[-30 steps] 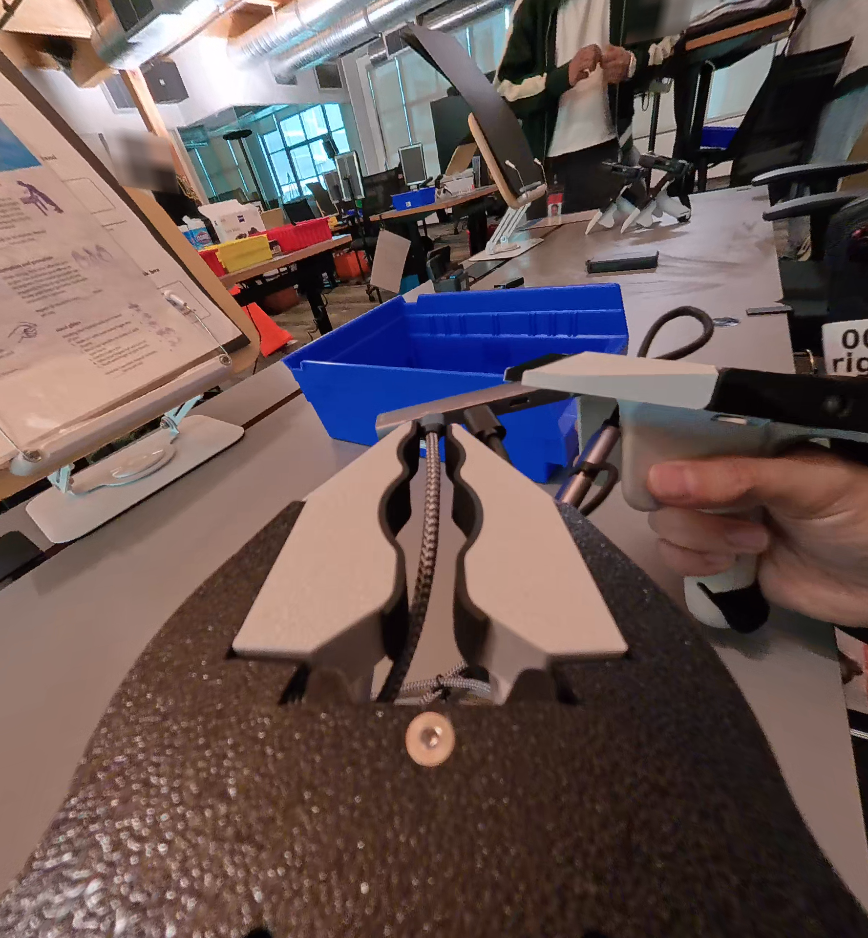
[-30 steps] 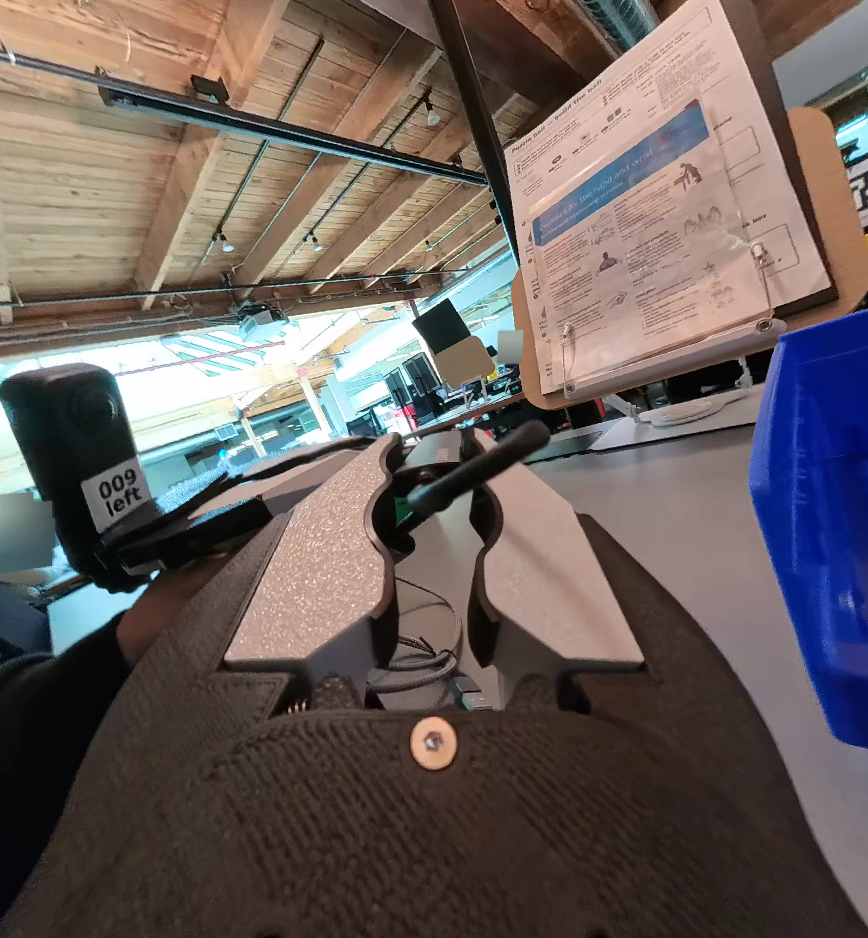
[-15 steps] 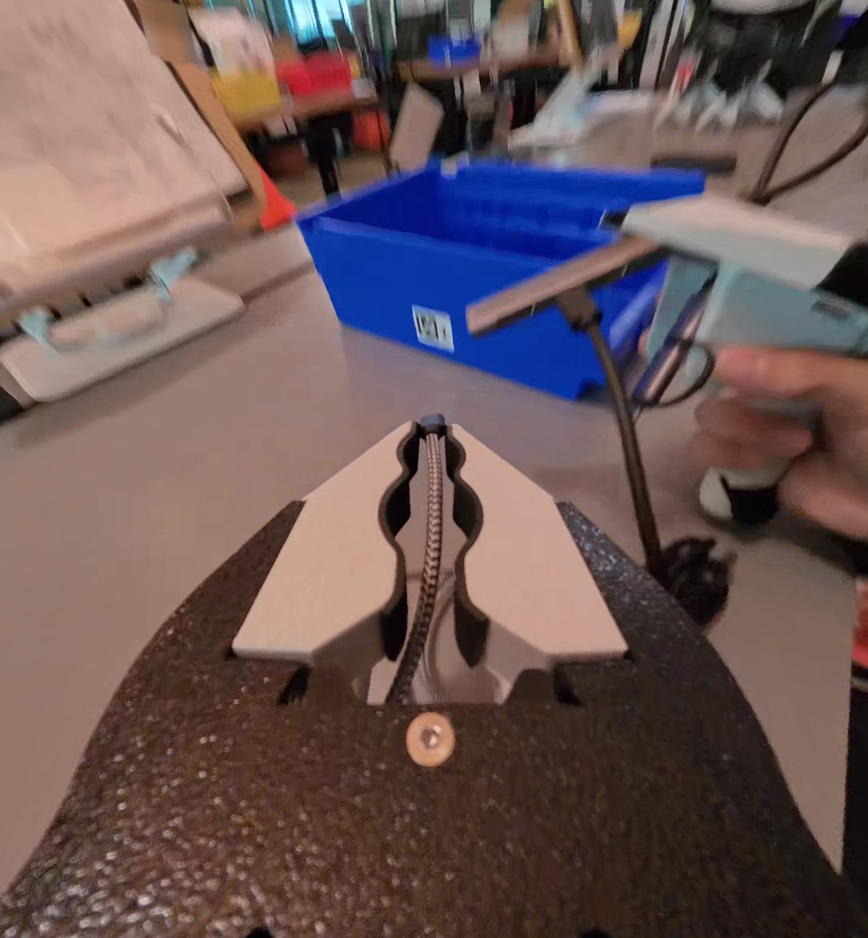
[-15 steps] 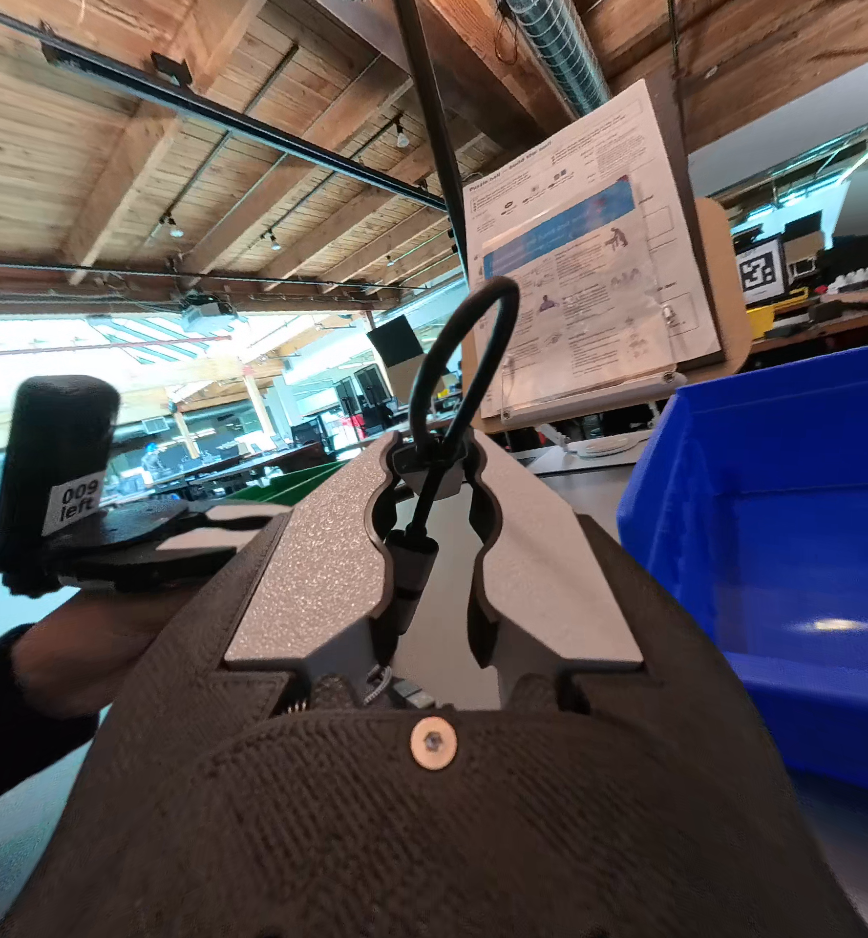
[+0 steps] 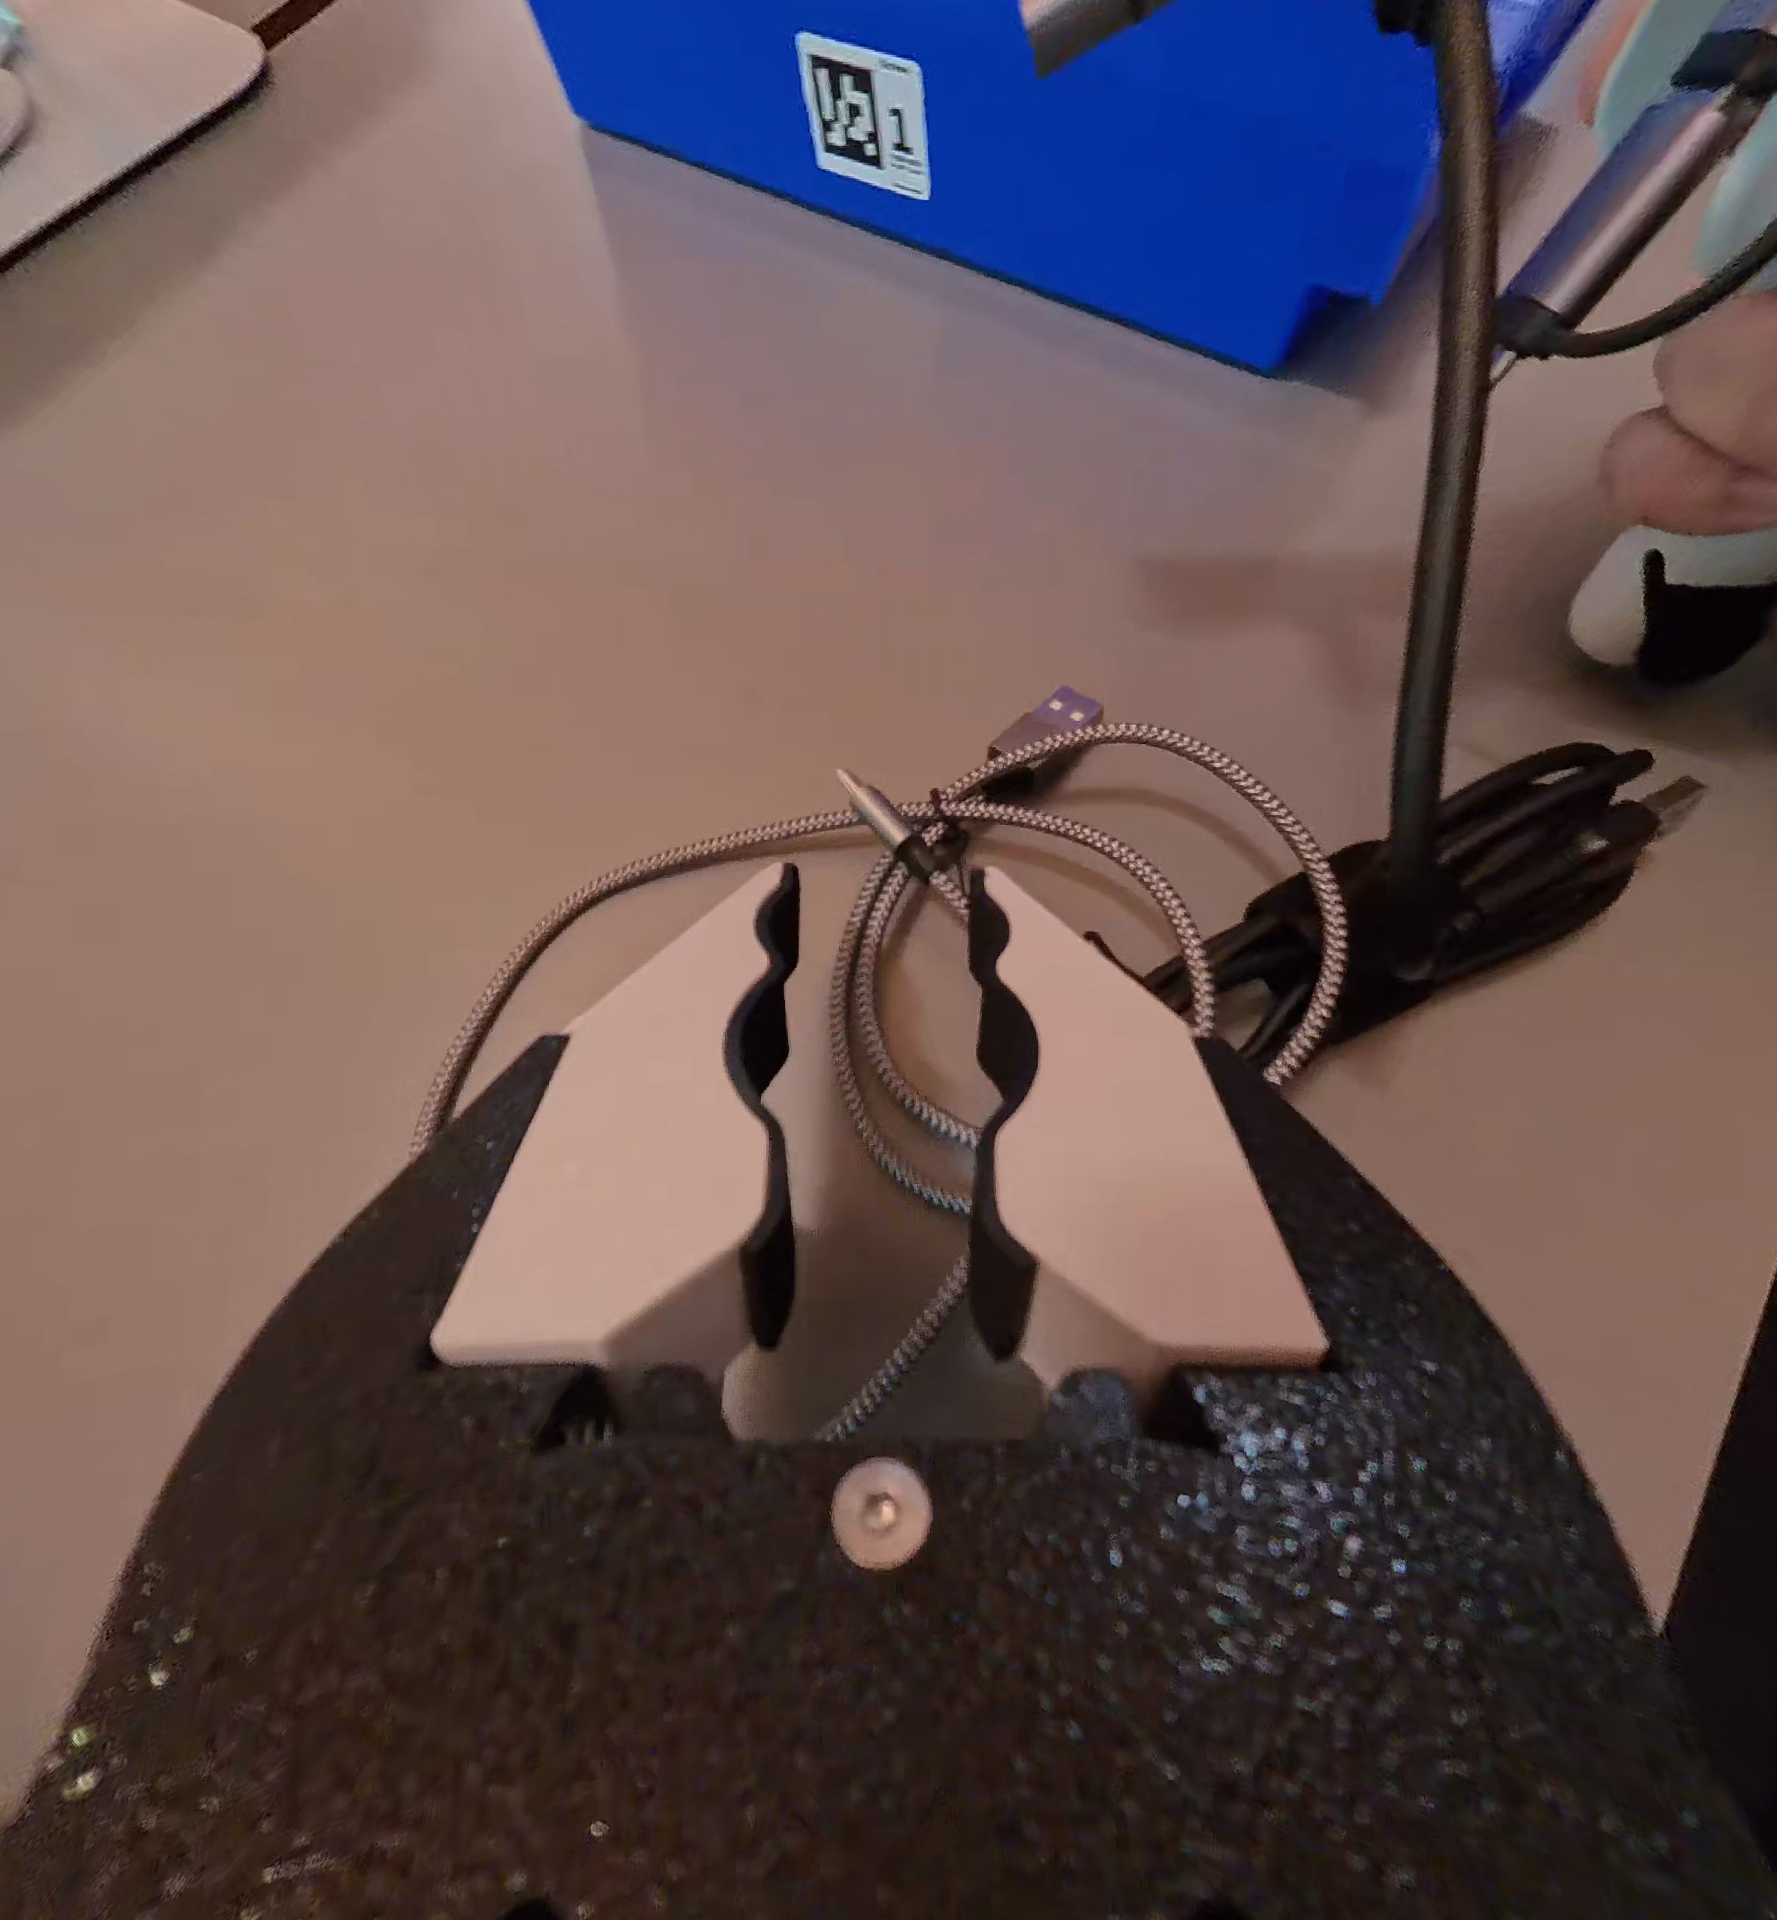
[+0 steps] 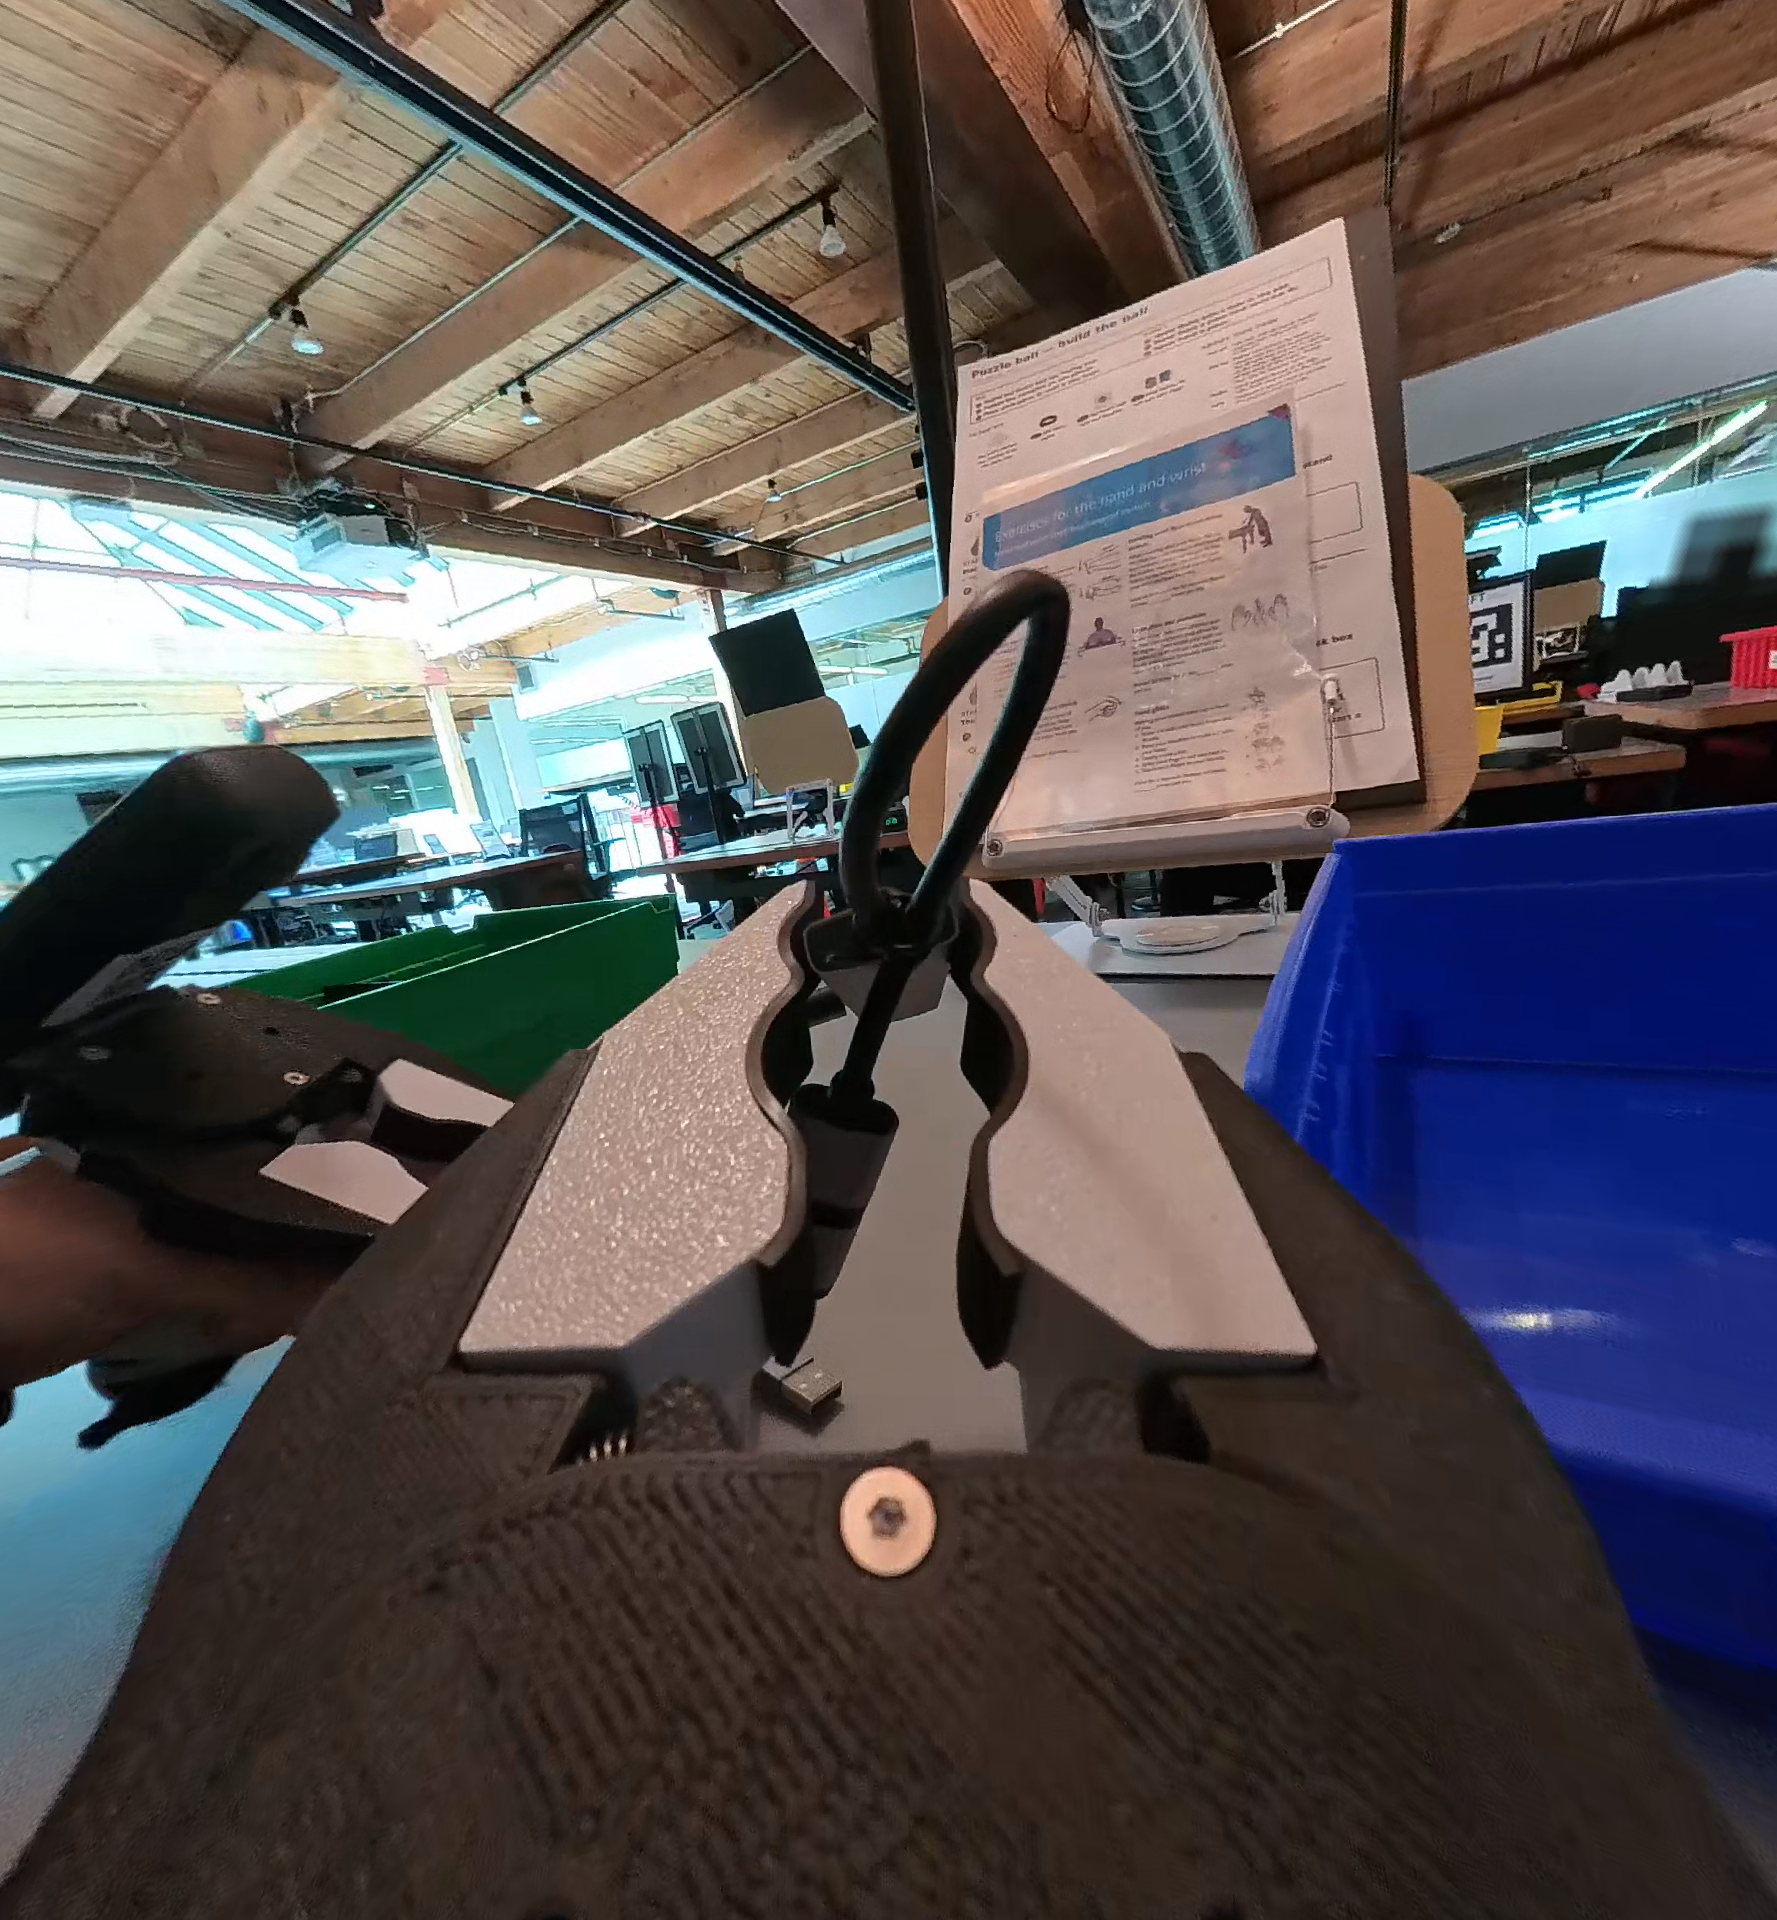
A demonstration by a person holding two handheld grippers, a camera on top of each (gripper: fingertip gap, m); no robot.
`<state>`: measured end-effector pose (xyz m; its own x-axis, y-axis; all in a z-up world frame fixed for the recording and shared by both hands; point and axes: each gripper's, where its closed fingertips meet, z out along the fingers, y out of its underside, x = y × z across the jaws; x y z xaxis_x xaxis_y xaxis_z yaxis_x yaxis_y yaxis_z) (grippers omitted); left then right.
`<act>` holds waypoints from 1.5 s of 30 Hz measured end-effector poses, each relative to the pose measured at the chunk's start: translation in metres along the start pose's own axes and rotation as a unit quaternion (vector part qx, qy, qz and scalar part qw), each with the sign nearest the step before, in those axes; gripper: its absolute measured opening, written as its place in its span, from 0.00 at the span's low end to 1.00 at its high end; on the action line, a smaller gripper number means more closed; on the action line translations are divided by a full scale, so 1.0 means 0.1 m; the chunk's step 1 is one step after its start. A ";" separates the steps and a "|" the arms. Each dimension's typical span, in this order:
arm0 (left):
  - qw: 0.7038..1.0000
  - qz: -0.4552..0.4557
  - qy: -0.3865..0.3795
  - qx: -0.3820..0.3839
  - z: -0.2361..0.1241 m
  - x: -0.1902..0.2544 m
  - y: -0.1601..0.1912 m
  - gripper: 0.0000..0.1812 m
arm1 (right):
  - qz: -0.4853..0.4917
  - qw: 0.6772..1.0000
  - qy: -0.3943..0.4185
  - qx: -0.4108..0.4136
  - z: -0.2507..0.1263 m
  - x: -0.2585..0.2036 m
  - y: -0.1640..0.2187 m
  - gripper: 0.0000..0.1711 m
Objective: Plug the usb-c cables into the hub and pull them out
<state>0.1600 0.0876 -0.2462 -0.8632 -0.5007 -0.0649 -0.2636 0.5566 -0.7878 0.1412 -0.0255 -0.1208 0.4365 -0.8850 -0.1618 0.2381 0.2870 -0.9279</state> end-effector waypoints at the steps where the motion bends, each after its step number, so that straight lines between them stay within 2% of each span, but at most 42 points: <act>1: 1.000 -0.002 -0.006 -0.005 -0.01 0.01 0.02 0.18 | -0.003 1.000 -0.001 -0.001 0.00 -0.01 0.00 0.14; 4: 0.999 0.019 -0.033 -0.003 -0.05 0.03 -0.03 0.21 | -0.012 1.000 -0.008 0.000 0.00 -0.04 0.00 0.14; 6: 0.998 0.002 -0.034 0.047 -0.13 0.08 -0.25 0.19 | 0.001 0.999 -0.032 0.008 0.00 -0.10 -0.01 0.14; 8: 0.989 -0.085 0.030 0.115 -0.22 0.20 -0.54 0.19 | 0.011 0.997 -0.069 0.023 -0.01 -0.22 -0.06 0.14; 9: 0.976 -0.142 0.080 0.148 -0.26 0.24 -0.68 0.20 | 0.019 0.995 -0.097 0.029 -0.02 -0.30 -0.10 0.13; 10: 0.954 -0.198 0.132 0.182 -0.31 0.26 -0.81 0.20 | 0.030 0.992 -0.119 0.037 -0.04 -0.37 -0.14 0.13; 12: 0.892 -0.305 0.240 0.232 -0.41 0.27 -1.02 0.21 | 0.035 0.987 -0.147 0.048 -0.06 -0.47 -0.19 0.13; 15: 0.807 -0.383 0.384 0.235 -0.49 0.43 -1.14 0.20 | 0.030 0.982 -0.177 0.060 -0.08 -0.59 -0.23 0.13; 16: 0.789 -0.393 0.414 0.228 -0.50 0.50 -1.15 0.20 | 0.024 0.981 -0.181 0.060 -0.08 -0.62 -0.22 0.13; 19: 0.746 -0.408 0.473 0.229 -0.54 0.60 -1.21 0.09 | -0.008 0.980 -0.188 0.060 -0.09 -0.65 -0.19 0.13; 20: 0.724 -0.415 0.497 0.238 -0.61 0.58 -1.25 0.05 | -0.037 0.979 -0.194 0.045 -0.09 -0.65 -0.14 0.13; 21: 0.718 -0.422 0.504 0.231 -0.62 0.57 -1.25 0.03 | -0.079 0.976 -0.199 0.027 -0.10 -0.66 -0.07 0.13; 23: 0.745 -0.409 0.490 0.195 -0.55 0.56 -1.19 0.03 | -0.151 0.969 -0.198 0.006 -0.12 -0.65 0.02 0.13; 30: 0.773 -0.408 0.467 0.131 -0.51 0.54 -1.19 0.03 | -0.238 0.957 -0.167 -0.025 -0.09 -0.61 0.13 0.14; 45: 0.763 -0.439 0.455 0.135 -0.43 0.46 -1.22 0.03 | -0.368 0.925 -0.078 -0.044 -0.03 -0.51 0.26 0.13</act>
<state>0.1334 0.0253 -0.1269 -0.3781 0.1347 0.9159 -0.9203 0.0532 -0.3877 0.1229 0.0259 -0.1375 0.3050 -0.7633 0.5695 0.4530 -0.4097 -0.7918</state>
